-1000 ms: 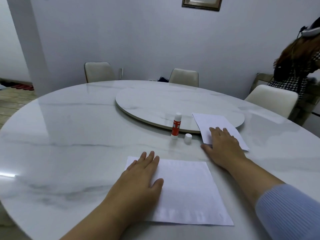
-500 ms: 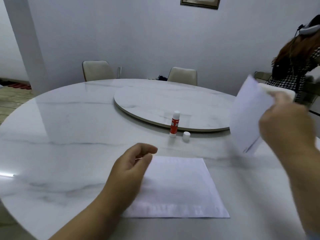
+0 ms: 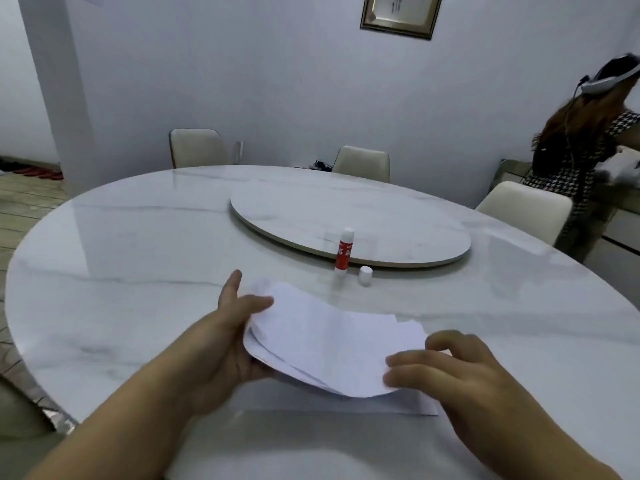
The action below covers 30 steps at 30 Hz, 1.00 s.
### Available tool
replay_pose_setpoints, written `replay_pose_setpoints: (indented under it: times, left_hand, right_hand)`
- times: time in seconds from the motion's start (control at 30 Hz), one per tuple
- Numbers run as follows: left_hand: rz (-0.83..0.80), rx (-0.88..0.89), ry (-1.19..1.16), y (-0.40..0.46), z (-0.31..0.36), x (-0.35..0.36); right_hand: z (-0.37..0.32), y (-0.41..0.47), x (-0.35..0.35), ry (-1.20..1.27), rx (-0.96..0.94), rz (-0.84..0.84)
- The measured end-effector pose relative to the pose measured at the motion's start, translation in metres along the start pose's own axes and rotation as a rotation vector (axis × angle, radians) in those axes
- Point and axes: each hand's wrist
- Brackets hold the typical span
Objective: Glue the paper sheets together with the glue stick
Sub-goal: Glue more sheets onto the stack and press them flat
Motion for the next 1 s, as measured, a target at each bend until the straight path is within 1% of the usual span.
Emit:
replay_pose_setpoints:
  times: [0.07,0.13,0.2,0.23,0.27,0.3,0.33,0.4,0.47,0.5,0.57,0.6,0.67,0.73,0.87,0.93,1.0]
  left_hand:
    - [0.048,0.045,0.182,0.0,0.0,0.0]
    - [0.034,0.094,0.299,-0.001,0.002,-0.003]
    - [-0.021,0.132,0.342,-0.002,0.004,-0.008]
    - [-0.051,0.152,0.347,-0.002,0.005,-0.009]
    - [-0.077,0.163,0.345,-0.002,0.005,-0.01]
    - [-0.091,0.171,0.335,-0.001,0.005,-0.01]
    - [-0.094,0.179,0.323,0.0,0.004,-0.012]
    - [-0.075,0.21,0.32,0.003,0.003,-0.015]
    - [-0.061,0.242,0.323,0.005,0.005,-0.017]
    - [-0.047,0.245,0.32,0.007,0.006,-0.018]
    - [0.032,0.259,0.297,0.011,0.006,-0.018]
    - [0.096,0.282,0.31,0.012,0.005,-0.017]
    - [0.211,0.319,0.383,0.013,0.002,-0.015]
    - [0.244,0.33,0.455,0.012,-0.001,-0.015]
    - [0.167,0.326,0.465,0.012,-0.002,-0.014]
    - [0.178,0.32,0.441,0.013,-0.002,-0.01]
    - [0.172,0.308,0.403,0.012,-0.002,-0.004]
  right_hand:
    - [0.005,-0.005,0.004,0.257,0.15,0.057]
    - [0.004,-0.005,0.002,0.637,0.411,0.184]
    - [0.0,0.002,-0.002,1.134,0.714,0.346]
    - [0.0,0.007,-0.004,1.338,0.838,0.451]
    - [0.0,0.013,-0.005,1.465,0.935,0.534]
    - [0.002,0.02,-0.007,1.483,1.007,0.572]
    - [0.003,0.026,-0.008,1.433,1.059,0.544]
    - [0.007,0.035,-0.007,1.366,1.093,0.429]
    - [0.008,0.042,-0.004,1.296,1.099,0.34]
    - [0.008,0.044,-0.002,1.221,1.093,0.322]
    - [0.01,0.047,0.002,1.093,1.05,0.324]
    - [0.011,0.047,0.003,1.087,1.033,0.333]
    - [0.013,0.045,0.007,1.148,1.007,0.362]
    - [0.014,0.042,0.012,1.21,1.011,0.404]
    - [0.016,0.037,0.02,1.262,1.002,0.486]
    - [0.019,0.035,0.022,1.327,1.024,0.533]
    - [0.022,0.033,0.025,1.356,1.057,0.542]
Point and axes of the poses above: each hand's wrist, its own y-axis towards the middle knuckle, its own x-axis out of the palm, z = x × y, and after that the axes turned 9 degrees about y, right-handed
